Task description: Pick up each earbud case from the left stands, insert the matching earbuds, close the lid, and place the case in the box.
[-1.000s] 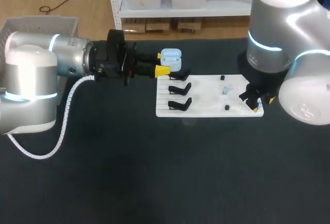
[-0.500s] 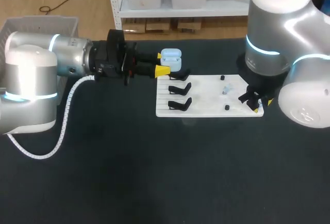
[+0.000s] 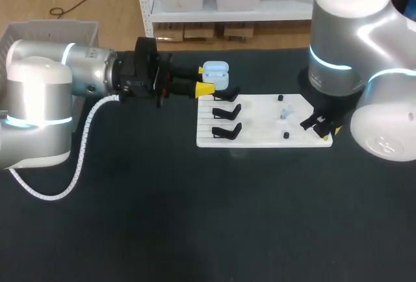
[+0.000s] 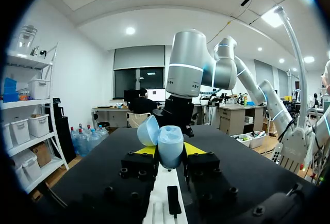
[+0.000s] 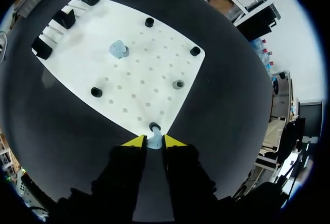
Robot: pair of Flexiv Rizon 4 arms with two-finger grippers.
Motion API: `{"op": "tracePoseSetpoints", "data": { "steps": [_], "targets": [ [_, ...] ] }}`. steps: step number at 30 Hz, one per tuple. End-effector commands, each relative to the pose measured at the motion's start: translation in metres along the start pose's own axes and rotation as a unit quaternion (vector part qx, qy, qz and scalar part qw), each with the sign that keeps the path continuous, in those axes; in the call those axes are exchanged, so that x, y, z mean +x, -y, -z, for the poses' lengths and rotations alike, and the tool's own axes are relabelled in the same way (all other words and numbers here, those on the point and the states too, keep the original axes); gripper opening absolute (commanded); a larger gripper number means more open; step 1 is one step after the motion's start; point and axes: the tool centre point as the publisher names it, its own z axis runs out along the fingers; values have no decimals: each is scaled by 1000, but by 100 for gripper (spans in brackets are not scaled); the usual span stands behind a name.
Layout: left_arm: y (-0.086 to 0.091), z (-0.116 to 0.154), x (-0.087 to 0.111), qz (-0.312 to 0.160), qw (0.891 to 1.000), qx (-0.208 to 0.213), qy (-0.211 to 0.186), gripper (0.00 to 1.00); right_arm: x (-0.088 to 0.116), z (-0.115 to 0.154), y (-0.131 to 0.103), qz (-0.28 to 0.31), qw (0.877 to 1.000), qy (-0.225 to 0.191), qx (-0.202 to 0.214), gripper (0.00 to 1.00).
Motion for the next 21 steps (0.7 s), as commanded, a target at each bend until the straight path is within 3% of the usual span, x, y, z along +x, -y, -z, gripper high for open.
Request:
{"op": "tracePoseSetpoints", "data": {
  "steps": [1, 4, 14, 21],
  "targets": [
    [-1, 0, 1, -1, 1000, 1, 1, 0, 2, -2, -1, -2, 1000, 0, 3, 12],
    [-1, 0, 1, -1, 1000, 1, 1, 0, 2, -2, 0, -2, 1000, 0, 4, 0],
    [-1, 0, 1, -1, 1000, 1, 1, 0, 5, 18, -1, -13, 1000, 0, 12, 0],
    [-1, 0, 1, -1, 1000, 1, 1, 0, 3, 58, -4, -46, 999, 0, 14, 0]
  ]
}}
